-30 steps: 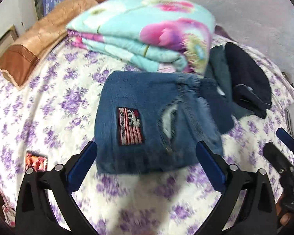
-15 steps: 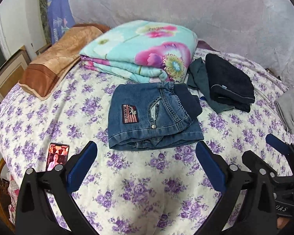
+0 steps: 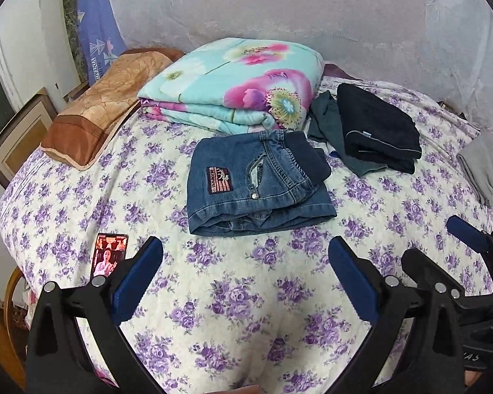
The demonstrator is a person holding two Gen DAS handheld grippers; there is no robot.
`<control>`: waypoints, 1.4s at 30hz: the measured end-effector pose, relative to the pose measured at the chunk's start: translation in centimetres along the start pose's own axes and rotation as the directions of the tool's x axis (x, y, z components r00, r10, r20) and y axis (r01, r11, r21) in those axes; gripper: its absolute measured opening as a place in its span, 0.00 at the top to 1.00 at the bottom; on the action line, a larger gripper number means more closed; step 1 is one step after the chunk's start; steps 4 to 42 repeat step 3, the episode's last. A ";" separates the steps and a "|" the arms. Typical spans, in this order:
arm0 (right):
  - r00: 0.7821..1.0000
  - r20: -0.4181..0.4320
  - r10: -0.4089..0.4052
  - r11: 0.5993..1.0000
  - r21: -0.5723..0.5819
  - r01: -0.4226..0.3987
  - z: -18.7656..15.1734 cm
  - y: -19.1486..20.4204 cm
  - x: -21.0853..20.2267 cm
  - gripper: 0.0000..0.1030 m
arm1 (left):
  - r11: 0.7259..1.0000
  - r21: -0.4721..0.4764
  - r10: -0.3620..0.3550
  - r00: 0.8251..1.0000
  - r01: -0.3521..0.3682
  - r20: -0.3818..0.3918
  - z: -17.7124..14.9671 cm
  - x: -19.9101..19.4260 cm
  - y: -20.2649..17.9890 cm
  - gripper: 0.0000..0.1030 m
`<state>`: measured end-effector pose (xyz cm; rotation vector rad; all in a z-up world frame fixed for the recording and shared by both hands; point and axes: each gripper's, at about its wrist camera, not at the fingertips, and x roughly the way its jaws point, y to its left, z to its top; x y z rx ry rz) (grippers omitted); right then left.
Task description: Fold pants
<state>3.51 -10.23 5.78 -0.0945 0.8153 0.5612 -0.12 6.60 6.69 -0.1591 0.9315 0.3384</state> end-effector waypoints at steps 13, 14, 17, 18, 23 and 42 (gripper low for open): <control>1.000 0.001 -0.004 1.000 -0.002 0.004 0.0 0.1 0.0 0.03 | 1.000 0.002 -0.001 1.000 0.001 -0.002 -0.3 -0.1 0.1 0.05; 1.000 0.001 -0.004 1.000 -0.002 0.004 0.0 0.1 0.0 0.03 | 1.000 0.002 -0.001 1.000 0.001 -0.002 -0.3 -0.1 0.1 0.05; 1.000 0.001 -0.004 1.000 -0.002 0.004 0.0 0.1 0.0 0.03 | 1.000 0.002 -0.001 1.000 0.001 -0.002 -0.3 -0.1 0.1 0.05; 1.000 0.001 -0.004 1.000 -0.002 0.004 0.0 0.1 0.0 0.03 | 1.000 0.002 -0.001 1.000 0.001 -0.002 -0.3 -0.1 0.1 0.05; 1.000 0.001 -0.004 1.000 -0.002 0.004 0.0 0.1 0.0 0.03 | 1.000 0.002 -0.001 1.000 0.001 -0.002 -0.3 -0.1 0.1 0.05; 1.000 0.001 -0.004 1.000 -0.002 0.004 0.0 0.1 0.0 0.03 | 1.000 0.002 -0.001 1.000 0.001 -0.002 -0.3 -0.1 0.1 0.05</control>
